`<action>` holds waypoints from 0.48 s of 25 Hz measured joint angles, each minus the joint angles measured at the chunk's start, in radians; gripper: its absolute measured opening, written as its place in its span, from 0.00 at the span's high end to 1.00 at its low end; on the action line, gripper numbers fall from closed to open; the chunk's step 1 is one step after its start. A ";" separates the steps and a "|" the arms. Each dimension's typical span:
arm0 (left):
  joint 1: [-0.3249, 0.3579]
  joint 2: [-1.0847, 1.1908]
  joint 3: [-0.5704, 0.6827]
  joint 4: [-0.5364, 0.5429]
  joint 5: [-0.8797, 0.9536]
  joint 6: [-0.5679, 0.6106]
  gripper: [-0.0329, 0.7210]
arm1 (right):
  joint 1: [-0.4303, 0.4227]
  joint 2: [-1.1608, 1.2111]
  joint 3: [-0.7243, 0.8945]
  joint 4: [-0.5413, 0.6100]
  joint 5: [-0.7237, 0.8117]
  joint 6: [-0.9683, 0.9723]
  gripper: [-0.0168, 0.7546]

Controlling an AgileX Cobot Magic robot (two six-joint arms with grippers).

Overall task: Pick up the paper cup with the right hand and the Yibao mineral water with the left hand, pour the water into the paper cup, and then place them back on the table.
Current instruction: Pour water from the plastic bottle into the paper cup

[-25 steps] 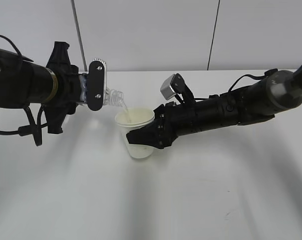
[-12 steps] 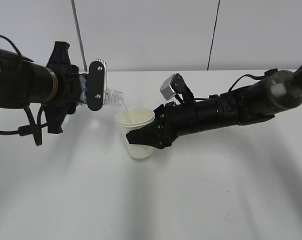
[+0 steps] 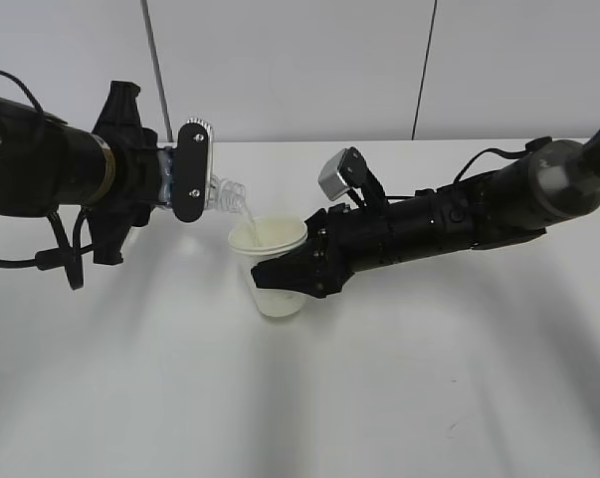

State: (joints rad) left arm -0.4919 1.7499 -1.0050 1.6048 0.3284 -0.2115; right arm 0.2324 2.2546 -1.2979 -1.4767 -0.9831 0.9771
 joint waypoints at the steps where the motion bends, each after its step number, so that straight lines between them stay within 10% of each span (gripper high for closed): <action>1: 0.000 0.000 0.000 0.000 0.000 0.000 0.51 | 0.000 0.000 0.000 0.000 0.000 0.000 0.29; 12: 0.000 0.000 0.000 0.012 0.002 0.001 0.51 | 0.000 0.000 0.000 -0.019 0.000 0.000 0.29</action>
State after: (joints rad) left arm -0.4919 1.7499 -1.0050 1.6169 0.3304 -0.2106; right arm 0.2324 2.2546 -1.2979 -1.4954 -0.9831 0.9771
